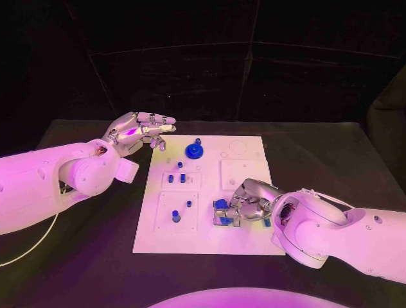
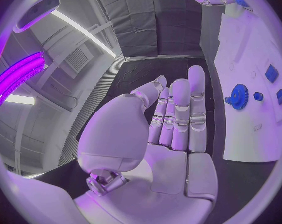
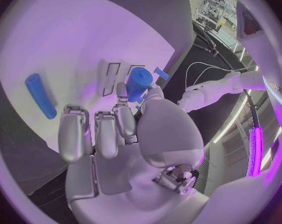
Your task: Assemble the parts on the task board
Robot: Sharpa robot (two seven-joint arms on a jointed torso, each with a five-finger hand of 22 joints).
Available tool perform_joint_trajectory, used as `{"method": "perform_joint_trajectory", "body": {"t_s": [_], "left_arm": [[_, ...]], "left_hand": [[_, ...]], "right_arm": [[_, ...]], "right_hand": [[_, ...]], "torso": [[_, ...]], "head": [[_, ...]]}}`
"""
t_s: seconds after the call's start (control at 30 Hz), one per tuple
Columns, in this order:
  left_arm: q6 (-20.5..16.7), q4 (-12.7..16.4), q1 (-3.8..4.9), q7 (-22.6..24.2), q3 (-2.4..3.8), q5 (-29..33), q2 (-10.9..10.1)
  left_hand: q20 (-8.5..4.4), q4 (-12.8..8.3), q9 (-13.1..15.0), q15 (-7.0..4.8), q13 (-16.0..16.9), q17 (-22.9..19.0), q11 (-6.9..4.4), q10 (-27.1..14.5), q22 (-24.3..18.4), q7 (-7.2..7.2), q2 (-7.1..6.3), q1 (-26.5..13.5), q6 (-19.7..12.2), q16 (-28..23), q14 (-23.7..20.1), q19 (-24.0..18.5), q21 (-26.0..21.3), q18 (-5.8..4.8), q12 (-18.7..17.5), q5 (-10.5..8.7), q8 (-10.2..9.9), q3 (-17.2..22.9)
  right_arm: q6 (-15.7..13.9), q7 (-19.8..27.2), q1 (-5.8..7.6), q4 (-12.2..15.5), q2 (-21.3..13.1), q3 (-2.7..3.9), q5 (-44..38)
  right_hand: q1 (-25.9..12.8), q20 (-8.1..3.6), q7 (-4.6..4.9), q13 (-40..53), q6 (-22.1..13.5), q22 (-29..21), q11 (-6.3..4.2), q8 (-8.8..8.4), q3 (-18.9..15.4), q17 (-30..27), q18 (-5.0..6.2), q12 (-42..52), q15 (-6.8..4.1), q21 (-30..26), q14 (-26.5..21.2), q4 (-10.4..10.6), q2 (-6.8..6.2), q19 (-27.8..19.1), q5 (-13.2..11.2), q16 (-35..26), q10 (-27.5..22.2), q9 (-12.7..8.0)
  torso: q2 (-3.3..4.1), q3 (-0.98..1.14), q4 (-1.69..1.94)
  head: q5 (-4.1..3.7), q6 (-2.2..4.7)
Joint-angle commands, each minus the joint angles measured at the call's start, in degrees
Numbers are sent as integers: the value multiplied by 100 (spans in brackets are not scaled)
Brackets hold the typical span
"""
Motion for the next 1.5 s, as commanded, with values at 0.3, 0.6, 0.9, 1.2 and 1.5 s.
{"method": "perform_joint_trajectory", "body": {"t_s": [0.3, 0.6, 0.9, 1.2, 1.5], "left_arm": [[55, 11, 7, 27, 5, 18, 5], [53, 10, 7, 24, 5, 18, 0], [64, -11, 7, 17, 5, 18, -1], [66, -16, 7, 19, 5, 18, -1], [61, -26, 7, 23, 4, 18, -5]], "left_hand": [[5, -2, -6, 4, 0, -5, 26, -26, -10, 9, 27, -42, 20, -26, -53, -36, -19, 79, 23, -3, -21, -47], [5, -2, -6, 4, 0, -5, 26, -26, -10, 9, 27, -42, 20, -26, -53, -36, -19, 79, 23, -3, -21, -47], [5, -2, -6, 4, 0, -5, 26, -26, -10, 9, 27, -42, 20, -26, -53, -36, -19, 79, 23, -3, -21, -47], [5, -2, -6, 4, 0, -5, 26, -26, -10, 9, 27, -42, 20, -26, -53, -36, -19, 79, 23, -3, -21, -47], [5, -2, -6, 4, 0, -5, 26, -26, -10, 9, 27, -42, 20, -26, -53, -36, -19, 79, 23, -3, -21, -47]], "right_arm": [[-207, -98, 8, -62, 51, 3, -203], [-228, -18, 8, -65, 30, 3, -311], [-75, 479, 8, -6, -5, 3, -156], [-163, 521, 8, -7, -115, 3, -269], [-320, 981, 25, 330, -793, 6, -32]], "right_hand": [[-721, -13, 71, -107, -132, -74, 85, -137, 262, 141, -74, -295, 1, -78, 340, 38, -705, 31, -1501, -50, -105, 87], [-812, 9, 106, -340, -212, -171, 116, -190, 437, 68, -54, -624, 25, -140, 321, 33, -861, -15, -1614, -102, -242, 112], [242, 9, 100, -262, -179, -98, 107, -196, 680, 150, -67, -605, 20, -110, 342, -292, -521, 11, -1166, -77, -189, 186], [776, 7, 126, -230, -218, -67, 118, -240, 725, 179, -74, -613, 23, -97, 347, -647, -374, 21, -1221, -71, -169, 207], [618, 67, 220, -221, -438, -58, 201, -493, 519, 191, -75, -650, 93, -96, 348, -562, -325, 20, -654, -72, -175, 112]], "torso": [[-2, -2, 8], [2, 3, -6], [-5, 0, -3], [-6, -3, 0], [-17, -4, -22]], "head": [[4, -14], [5, -21], [-5, -21], [-25, 1], [-126, 49]]}}
